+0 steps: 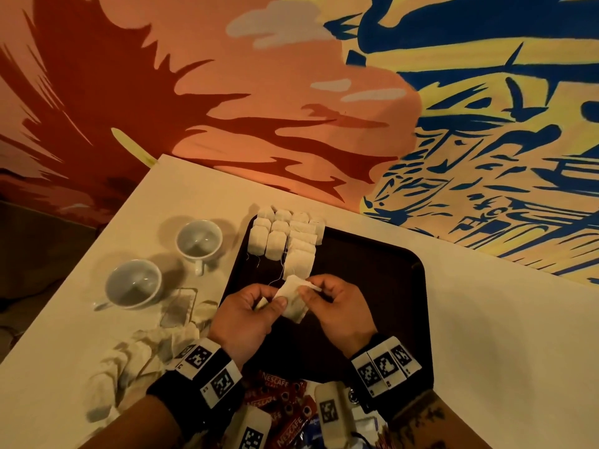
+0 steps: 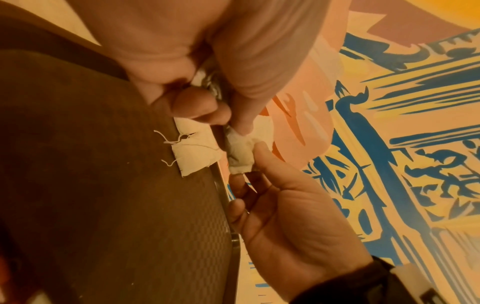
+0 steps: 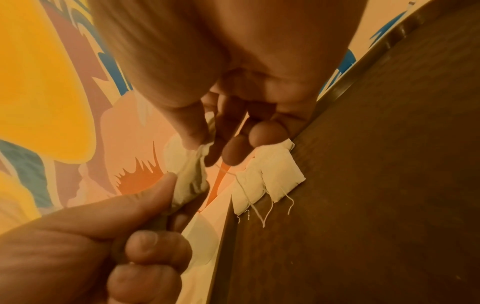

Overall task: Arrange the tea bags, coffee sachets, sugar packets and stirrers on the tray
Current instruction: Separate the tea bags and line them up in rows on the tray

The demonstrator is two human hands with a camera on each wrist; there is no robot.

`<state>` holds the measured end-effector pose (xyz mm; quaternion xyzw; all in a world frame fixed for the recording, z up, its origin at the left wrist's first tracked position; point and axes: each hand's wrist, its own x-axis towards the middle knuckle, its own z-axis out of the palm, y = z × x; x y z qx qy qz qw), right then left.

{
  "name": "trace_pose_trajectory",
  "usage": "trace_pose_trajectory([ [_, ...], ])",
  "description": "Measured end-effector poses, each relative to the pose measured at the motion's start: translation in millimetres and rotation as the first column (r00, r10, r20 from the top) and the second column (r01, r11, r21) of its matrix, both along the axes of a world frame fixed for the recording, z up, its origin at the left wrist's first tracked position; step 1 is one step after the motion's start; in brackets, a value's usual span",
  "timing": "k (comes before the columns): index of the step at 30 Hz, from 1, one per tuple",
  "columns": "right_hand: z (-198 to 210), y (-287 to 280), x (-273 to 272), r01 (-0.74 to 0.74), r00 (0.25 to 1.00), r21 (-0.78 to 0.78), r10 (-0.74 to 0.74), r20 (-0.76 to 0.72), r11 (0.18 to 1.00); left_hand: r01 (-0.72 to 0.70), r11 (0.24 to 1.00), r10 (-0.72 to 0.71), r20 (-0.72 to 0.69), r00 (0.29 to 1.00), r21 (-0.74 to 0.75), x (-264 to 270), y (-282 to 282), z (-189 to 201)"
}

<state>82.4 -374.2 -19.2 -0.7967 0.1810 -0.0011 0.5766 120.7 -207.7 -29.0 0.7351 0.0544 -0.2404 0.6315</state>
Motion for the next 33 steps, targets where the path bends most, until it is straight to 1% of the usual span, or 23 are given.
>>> trace_pose_trajectory([
  [2, -5.3, -2.2, 4.0, -0.021, 1.000, -0.038, 0.020, -0.024, 0.999, 0.001, 1.000, -0.002, 0.001, 1.000, 0.021, 3.0, 1.2, 0.2],
  [4, -16.0, -8.0, 9.0, -0.035, 0.996, -0.121, 0.024, -0.090, 0.992, -0.021, 0.998, 0.022, -0.015, 1.000, 0.051, 8.2, 4.7, -2.4],
  [7, -36.8, -18.8, 18.3, -0.058, 0.976, -0.224, 0.008, -0.218, 0.973, -0.107, 0.994, 0.109, -0.119, 0.987, 0.027, 13.9, 11.8, -7.0],
  [9, -47.7, -22.3, 25.6, -0.122, 0.951, -0.241, 0.044, -0.307, 0.963, -0.142, 0.990, 0.141, -0.181, 0.973, 0.005, 15.2, 15.6, -8.7],
  [12, -55.8, -24.8, 38.3, -0.276, 0.908, -0.292, 0.149, -0.390, 0.916, -0.151, 0.988, 0.144, -0.224, 0.964, -0.013, 16.5, 20.4, -10.1],
  [14, -55.9, -25.8, 47.5, -0.300, 0.900, -0.318, 0.156, -0.408, 0.899, -0.154, 0.988, 0.144, -0.242, 0.960, -0.023, 18.6, 23.4, -11.6],
  [19, -57.4, -30.0, 65.9, -0.190, 0.934, -0.404, 0.037, -0.357, 0.895, -0.138, 0.989, 0.124, -0.243, 0.962, -0.042, 22.0, 28.6, -12.6],
  [21, -60.1, -30.4, 70.3, -0.179, 0.933, -0.439, 0.011, -0.359, 0.880, -0.137, 0.989, 0.121, -0.246, 0.962, -0.048, 23.6, 28.8, -12.2],
  [25, -62.8, -30.5, 74.9, -0.171, 0.933, -0.451, -0.004, -0.361, 0.876, -0.152, 0.985, 0.126, -0.270, 0.955, -0.077, 25.3, 25.2, -11.4],
  [29, -62.6, -30.2, 74.6, -0.144, 0.931, -0.455, -0.035, -0.363, 0.879, -0.199, 0.976, 0.162, -0.321, 0.933, -0.086, 27.7, 20.3, -7.4],
  [33, -52.6, -32.7, 67.1, -0.050, 0.932, -0.433, -0.114, -0.344, 0.900, -0.261, 0.952, 0.180, -0.402, 0.898, -0.157, 28.8, 15.7, -3.5],
])
